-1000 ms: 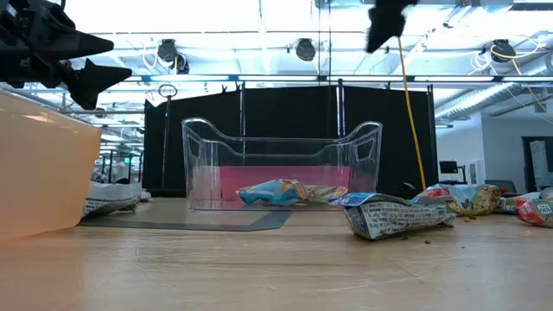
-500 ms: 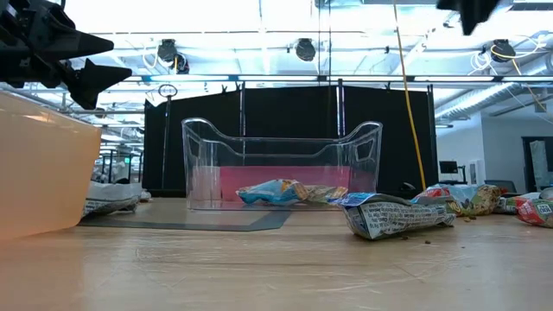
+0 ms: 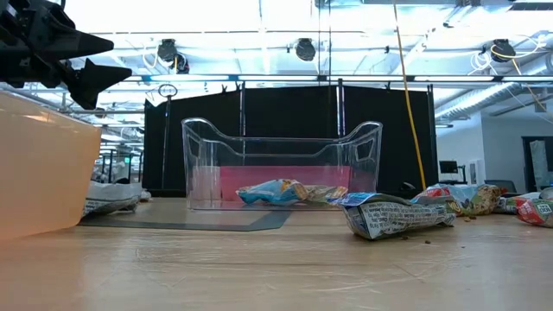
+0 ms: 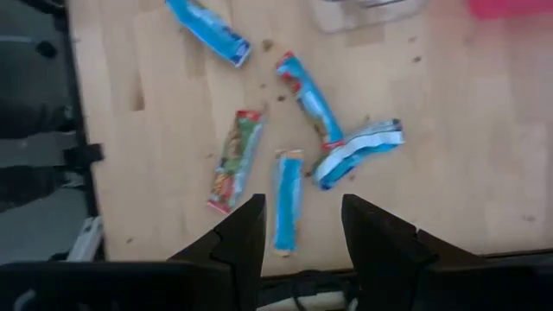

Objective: Pick and place Granola Bars by type
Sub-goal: Put the right yellow granola bar into the transparent bin

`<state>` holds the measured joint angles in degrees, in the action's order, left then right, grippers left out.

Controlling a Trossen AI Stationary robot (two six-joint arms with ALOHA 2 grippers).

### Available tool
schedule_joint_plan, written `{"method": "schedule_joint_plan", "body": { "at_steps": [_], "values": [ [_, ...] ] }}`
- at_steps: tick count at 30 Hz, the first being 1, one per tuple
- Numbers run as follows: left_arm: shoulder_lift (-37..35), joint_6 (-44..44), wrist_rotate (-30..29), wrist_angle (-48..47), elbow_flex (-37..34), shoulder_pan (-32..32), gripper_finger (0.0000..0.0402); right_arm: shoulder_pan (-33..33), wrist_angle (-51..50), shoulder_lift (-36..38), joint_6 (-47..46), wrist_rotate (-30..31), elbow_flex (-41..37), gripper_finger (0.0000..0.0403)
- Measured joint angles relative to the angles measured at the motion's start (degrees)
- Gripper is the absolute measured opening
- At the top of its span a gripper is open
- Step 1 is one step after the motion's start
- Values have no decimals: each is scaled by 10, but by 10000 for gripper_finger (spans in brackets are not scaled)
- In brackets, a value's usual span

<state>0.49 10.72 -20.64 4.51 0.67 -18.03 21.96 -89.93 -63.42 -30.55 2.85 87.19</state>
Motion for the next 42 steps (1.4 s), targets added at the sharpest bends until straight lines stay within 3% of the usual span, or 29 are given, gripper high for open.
{"method": "schedule_joint_plan", "body": {
  "at_steps": [12,34,42],
  "values": [
    [0,0,0,0,0,0,269,49,9,0,-33,0,-161,144],
    [0,0,0,0,0,0,269,89,279,0,-105,0,-333,144],
    [0,0,0,0,0,0,269,89,323,0,-123,-16,-380,144]
  ]
}}
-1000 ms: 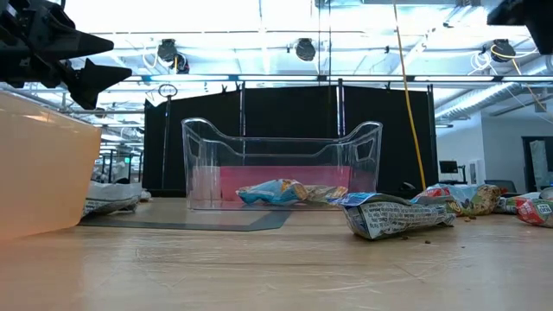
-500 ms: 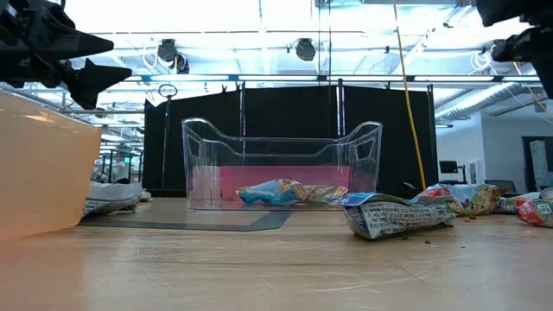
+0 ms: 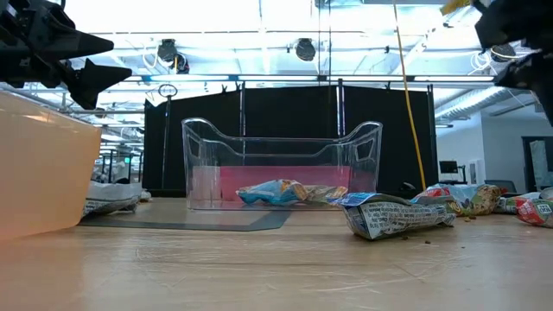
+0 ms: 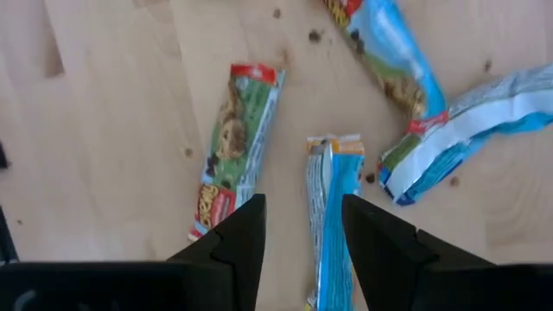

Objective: Pick and place Granola Bars by type
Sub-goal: Put the right yellow granola bar into the transparent bin

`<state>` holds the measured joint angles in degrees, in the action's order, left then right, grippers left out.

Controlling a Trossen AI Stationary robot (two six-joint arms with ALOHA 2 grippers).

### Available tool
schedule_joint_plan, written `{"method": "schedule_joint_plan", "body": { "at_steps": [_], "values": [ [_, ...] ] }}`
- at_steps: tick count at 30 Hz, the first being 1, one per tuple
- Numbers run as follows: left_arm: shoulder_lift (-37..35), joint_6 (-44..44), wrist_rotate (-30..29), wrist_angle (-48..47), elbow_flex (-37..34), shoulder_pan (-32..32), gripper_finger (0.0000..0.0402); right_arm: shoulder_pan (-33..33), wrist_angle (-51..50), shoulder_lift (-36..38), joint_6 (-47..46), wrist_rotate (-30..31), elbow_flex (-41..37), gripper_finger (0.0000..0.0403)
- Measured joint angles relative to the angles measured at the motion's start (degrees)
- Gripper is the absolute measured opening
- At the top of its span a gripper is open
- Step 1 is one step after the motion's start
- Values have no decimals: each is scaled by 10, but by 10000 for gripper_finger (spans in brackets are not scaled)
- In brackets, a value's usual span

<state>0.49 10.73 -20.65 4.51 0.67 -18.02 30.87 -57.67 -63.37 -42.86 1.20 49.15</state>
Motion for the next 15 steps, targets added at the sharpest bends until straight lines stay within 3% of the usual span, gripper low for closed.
{"method": "schedule_joint_plan", "body": {
  "at_steps": [7,15],
  "values": [
    [0,0,0,0,0,0,269,-5,7,0,7,-44,-35,157],
    [0,0,0,0,0,0,269,-5,32,-2,16,20,-69,260]
  ]
}}
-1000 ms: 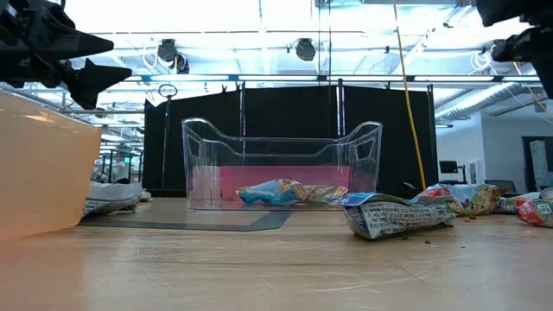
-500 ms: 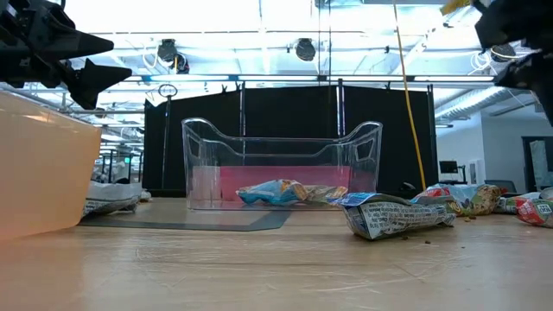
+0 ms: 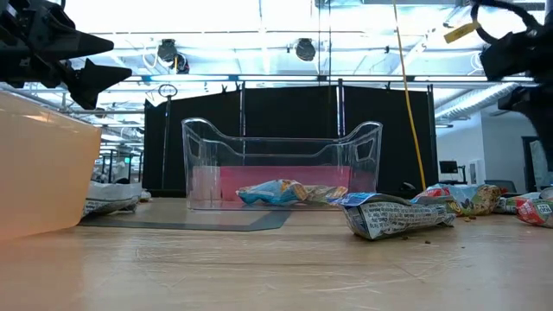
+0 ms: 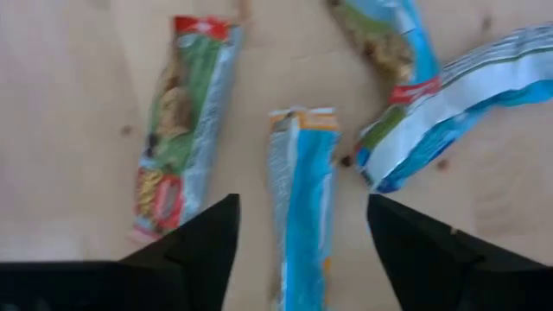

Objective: Pick and place Granola Bars by type
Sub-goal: Put the right yellow granola bar into the transparent bin

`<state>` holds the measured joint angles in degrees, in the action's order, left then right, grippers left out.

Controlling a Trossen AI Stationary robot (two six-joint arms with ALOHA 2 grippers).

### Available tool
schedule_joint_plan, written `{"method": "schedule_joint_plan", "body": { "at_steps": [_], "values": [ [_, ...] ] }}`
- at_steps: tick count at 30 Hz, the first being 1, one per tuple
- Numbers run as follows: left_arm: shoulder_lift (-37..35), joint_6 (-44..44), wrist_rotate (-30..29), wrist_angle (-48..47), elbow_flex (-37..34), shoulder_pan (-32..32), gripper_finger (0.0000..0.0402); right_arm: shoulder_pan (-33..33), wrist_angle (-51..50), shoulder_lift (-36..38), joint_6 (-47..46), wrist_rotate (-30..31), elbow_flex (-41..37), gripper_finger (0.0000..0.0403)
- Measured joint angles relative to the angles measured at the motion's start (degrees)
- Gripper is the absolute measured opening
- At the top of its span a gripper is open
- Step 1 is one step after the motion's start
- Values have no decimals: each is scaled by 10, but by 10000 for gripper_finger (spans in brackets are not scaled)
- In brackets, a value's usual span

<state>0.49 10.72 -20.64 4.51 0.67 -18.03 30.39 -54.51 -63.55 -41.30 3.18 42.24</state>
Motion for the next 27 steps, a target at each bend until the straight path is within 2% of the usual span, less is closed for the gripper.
{"method": "schedule_joint_plan", "body": {
  "at_steps": [4,7,20,27],
  "values": [
    [0,0,0,0,0,0,269,0,31,-8,2,-2,-17,297],
    [0,0,0,0,0,0,269,0,41,-13,0,-2,-23,305],
    [0,0,0,0,0,0,269,10,39,-15,1,-32,-73,282],
    [0,0,0,0,0,0,269,10,90,-19,-4,-33,-99,282]
  ]
}}
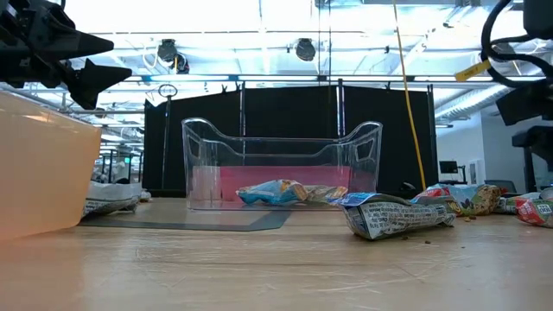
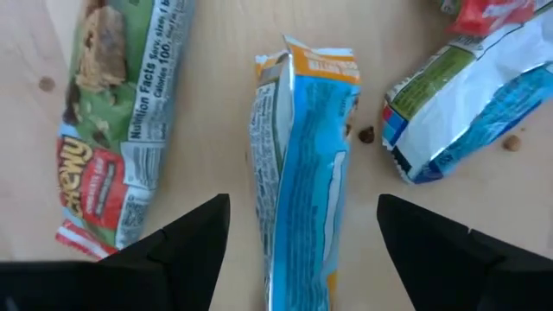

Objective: Pick and place Granola Bars by type
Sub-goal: Put the right yellow granola bar into the transparent bin

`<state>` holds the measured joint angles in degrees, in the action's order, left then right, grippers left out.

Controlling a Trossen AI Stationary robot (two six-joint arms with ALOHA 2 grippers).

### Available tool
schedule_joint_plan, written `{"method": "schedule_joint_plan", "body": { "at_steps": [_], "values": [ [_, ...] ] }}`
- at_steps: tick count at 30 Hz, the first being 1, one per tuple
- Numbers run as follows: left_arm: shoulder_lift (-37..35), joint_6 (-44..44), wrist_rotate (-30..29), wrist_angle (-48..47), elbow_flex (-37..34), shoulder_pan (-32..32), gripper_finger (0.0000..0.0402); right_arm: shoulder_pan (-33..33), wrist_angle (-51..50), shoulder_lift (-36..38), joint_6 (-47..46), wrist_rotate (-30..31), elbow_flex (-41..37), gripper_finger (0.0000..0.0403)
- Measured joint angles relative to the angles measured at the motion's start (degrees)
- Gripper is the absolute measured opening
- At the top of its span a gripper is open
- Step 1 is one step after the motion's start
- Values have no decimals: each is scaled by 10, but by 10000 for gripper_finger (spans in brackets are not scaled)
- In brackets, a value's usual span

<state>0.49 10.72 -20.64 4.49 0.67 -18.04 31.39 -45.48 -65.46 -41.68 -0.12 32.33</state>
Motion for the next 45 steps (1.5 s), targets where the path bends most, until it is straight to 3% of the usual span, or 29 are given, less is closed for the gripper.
{"method": "schedule_joint_plan", "body": {
  "at_steps": [8,24,37,45],
  "values": [
    [0,0,0,0,0,0,269,-1,45,-10,4,21,-2,268],
    [0,0,0,0,0,0,269,-1,76,-10,-11,19,-23,183],
    [0,0,0,0,0,0,269,0,81,-10,-22,-4,-24,16],
    [0,0,0,0,0,0,269,0,77,-10,-27,-16,-24,16]
  ]
}}
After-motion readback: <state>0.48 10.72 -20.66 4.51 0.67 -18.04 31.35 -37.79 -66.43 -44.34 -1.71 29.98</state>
